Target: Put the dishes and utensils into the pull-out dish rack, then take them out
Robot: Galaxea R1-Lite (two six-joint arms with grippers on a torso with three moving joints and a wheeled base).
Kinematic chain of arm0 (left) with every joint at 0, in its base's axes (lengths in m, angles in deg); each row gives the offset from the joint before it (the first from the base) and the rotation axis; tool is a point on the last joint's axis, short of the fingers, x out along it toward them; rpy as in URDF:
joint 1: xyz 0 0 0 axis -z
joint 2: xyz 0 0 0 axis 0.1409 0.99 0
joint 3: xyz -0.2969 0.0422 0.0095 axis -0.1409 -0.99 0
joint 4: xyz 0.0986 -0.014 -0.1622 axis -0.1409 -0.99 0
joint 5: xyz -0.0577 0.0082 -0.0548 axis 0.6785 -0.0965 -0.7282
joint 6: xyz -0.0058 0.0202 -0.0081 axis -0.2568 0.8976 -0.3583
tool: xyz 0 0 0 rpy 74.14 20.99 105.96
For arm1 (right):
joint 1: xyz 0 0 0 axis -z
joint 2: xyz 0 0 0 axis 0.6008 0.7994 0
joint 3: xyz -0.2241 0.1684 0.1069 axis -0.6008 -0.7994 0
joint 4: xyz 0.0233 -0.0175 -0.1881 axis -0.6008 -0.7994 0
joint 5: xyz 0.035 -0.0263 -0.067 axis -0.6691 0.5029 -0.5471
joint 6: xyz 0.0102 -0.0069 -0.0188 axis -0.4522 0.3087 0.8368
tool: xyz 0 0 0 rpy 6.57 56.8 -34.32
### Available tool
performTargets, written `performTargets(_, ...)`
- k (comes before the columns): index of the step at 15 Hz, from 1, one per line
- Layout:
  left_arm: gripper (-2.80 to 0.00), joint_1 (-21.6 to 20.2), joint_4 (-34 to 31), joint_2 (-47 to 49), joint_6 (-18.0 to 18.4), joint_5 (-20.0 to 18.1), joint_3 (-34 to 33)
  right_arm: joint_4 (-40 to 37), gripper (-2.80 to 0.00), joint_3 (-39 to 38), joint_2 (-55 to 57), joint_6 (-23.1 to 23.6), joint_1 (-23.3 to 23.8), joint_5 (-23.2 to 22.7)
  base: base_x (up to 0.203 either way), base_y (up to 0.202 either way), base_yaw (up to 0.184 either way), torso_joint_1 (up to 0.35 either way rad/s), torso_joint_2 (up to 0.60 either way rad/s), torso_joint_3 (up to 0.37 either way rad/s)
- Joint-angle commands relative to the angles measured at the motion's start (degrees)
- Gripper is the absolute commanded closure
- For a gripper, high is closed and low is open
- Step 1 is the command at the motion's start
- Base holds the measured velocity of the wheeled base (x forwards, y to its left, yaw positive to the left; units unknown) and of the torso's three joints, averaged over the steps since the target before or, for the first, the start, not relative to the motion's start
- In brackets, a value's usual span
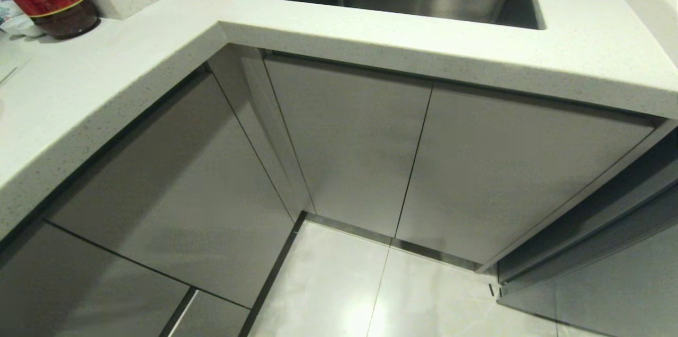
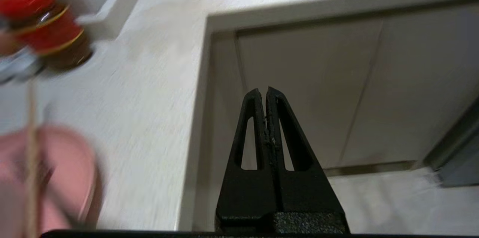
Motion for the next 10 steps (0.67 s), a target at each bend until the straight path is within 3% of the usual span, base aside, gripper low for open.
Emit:
performTargets(1, 0.00, -0.65, -3.06, -11.76, 1.00, 8.73, -8.35, 0.04, 0.00, -1.58, 0.05, 0.00, -0.01, -0.06, 0.000, 0.000, 0.000, 0.000, 0.00, 0.000)
performTargets(3, 0.00, 0.31, -6.41, -19.15, 1.16, 13.58, -14.86, 0.04, 0.00, -1.52, 0.05, 0.00, -0.01, 0.01, 0.000, 0.000, 0.000, 0.000, 0.00, 0.000)
performTargets(6, 0.00, 1.75, -10.04, -30.72, 1.04, 16.95, -25.22, 0.04, 0.00, -1.50, 0.05, 0.00, -0.01, 0.02, 0.000, 0.000, 0.000, 0.000, 0.00, 0.000)
performTargets(10, 0.00, 1.97, -2.48, -32.68, -7.95, 19.82, -42.04, 0.04, 0.00, -1.54, 0.05, 0.00, -0.01, 0.01, 0.000, 0.000, 0.000, 0.000, 0.00, 0.000)
